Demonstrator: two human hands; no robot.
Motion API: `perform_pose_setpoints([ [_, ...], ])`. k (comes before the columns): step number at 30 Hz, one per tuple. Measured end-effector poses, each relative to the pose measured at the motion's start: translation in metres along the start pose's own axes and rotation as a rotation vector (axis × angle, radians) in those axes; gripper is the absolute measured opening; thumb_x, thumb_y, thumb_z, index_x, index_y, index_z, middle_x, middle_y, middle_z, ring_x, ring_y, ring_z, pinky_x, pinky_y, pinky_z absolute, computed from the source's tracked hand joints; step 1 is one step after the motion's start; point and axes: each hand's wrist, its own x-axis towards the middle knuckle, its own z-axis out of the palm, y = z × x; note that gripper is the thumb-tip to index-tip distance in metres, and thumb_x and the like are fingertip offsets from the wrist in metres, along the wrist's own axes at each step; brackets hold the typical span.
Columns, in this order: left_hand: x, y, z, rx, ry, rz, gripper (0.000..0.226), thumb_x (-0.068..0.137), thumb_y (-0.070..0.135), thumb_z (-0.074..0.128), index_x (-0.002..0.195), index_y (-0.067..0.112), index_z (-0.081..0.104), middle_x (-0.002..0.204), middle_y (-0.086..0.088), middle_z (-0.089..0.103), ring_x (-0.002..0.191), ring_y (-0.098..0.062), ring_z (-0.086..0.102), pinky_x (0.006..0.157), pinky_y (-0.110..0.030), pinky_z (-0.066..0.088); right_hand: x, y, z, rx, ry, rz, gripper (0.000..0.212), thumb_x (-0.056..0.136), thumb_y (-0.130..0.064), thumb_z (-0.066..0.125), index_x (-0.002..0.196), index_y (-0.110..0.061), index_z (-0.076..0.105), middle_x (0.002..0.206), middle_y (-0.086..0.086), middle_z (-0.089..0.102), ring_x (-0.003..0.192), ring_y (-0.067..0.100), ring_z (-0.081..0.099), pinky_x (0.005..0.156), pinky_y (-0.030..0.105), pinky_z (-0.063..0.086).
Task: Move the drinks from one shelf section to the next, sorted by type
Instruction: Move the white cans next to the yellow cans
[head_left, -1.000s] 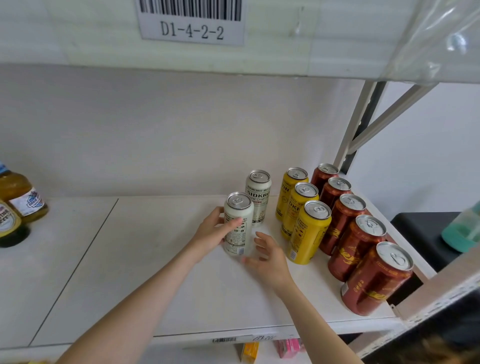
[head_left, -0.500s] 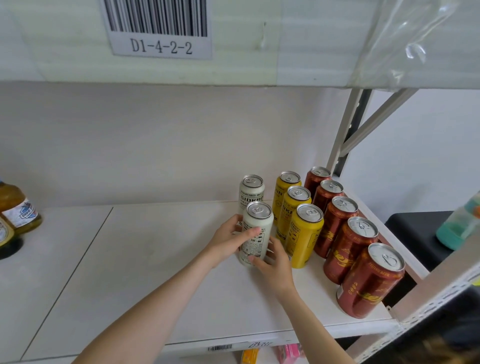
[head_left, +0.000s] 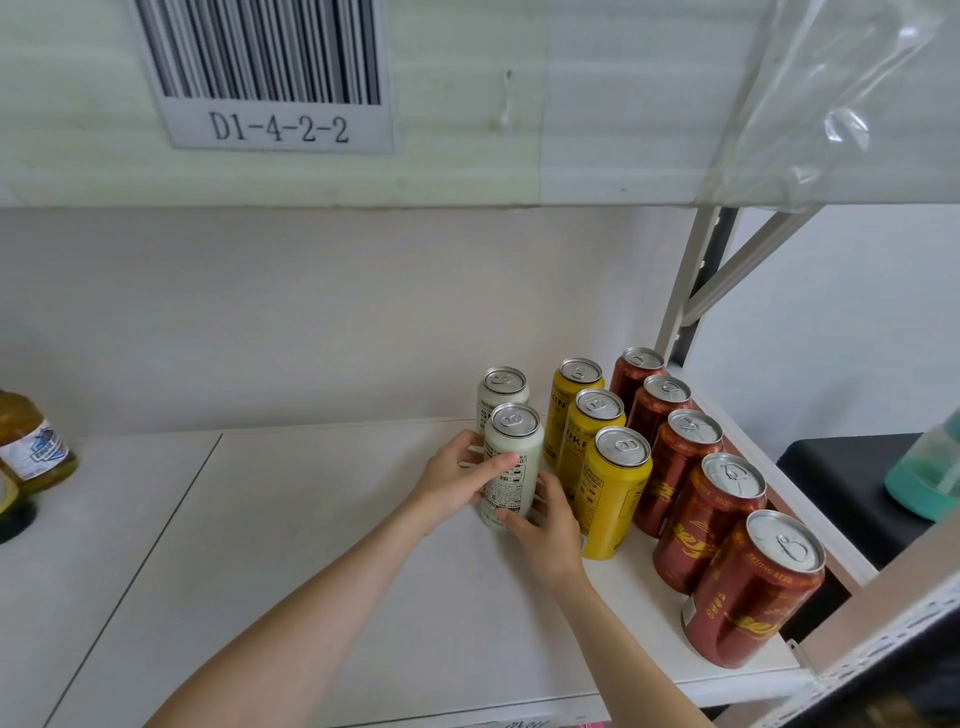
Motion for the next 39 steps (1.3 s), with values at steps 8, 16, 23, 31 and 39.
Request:
perform_pose_setpoints([
  [8, 0.007, 0.0, -0.001, 0.014, 0.015, 0.008, 0.068, 0.054, 0.065, 0.076, 0.103, 0.02, 0.061, 0.107, -0.008, 0.069, 0.101, -0.018, 0.069, 0.086, -0.044, 0.06, 0.006, -0.002, 0.001, -0.027, -0.008, -0.013, 0.065, 0.078, -0.001, 0.077, 0.134, -0.016, 0.047, 0.12, -0.003, 0.062, 0.107, 0.004, 0.059, 0.094, 0.031, 0.053],
  [16, 0.009, -0.006, -0.003, 0.025, 0.017, -0.001, 0.066, 0.054, 0.066, 0.078, 0.103, 0.024, 0.062, 0.107, -0.007, 0.069, 0.101, -0.018, 0.069, 0.087, -0.046, 0.059, 0.005, -0.001, 0.001, -0.054, -0.008, -0.022, 0.065, 0.078, -0.001, 0.077, 0.128, -0.029, 0.046, 0.118, -0.007, 0.062, 0.109, 0.006, 0.06, 0.091, 0.027, 0.054],
  [23, -0.001, -0.004, -0.009, 0.159, 0.043, 0.024, 0.068, 0.054, 0.077, 0.068, 0.105, 0.033, 0.063, 0.098, 0.005, 0.072, 0.092, -0.003, 0.067, 0.073, -0.024, 0.049, -0.005, 0.001, -0.001, -0.132, 0.039, 0.066, 0.076, 0.078, -0.014, 0.08, 0.143, -0.014, 0.039, 0.128, 0.006, 0.061, 0.115, 0.016, 0.06, 0.098, 0.031, 0.05],
  [31, -0.034, -0.036, -0.045, 0.382, 0.196, 0.029, 0.047, 0.087, 0.05, 0.068, 0.121, 0.02, 0.058, 0.113, -0.002, 0.066, 0.113, -0.019, 0.061, 0.094, -0.033, 0.046, -0.041, -0.001, -0.006, -0.486, 0.021, 0.047, 0.08, 0.083, -0.035, 0.073, 0.147, -0.016, 0.029, 0.146, 0.005, 0.045, 0.133, 0.024, 0.041, 0.099, 0.034, 0.038],
  [39, -0.09, -0.059, -0.064, 1.153, 0.252, 0.234, 0.063, 0.089, 0.058, 0.056, 0.139, 0.021, 0.05, 0.138, -0.002, 0.054, 0.13, -0.027, 0.047, 0.107, -0.048, 0.034, -0.08, -0.014, -0.008, -1.036, -0.104, -0.159, 0.081, 0.091, -0.05, 0.052, 0.155, -0.023, 0.009, 0.157, -0.004, 0.028, 0.141, 0.022, 0.027, 0.108, 0.036, 0.031],
])
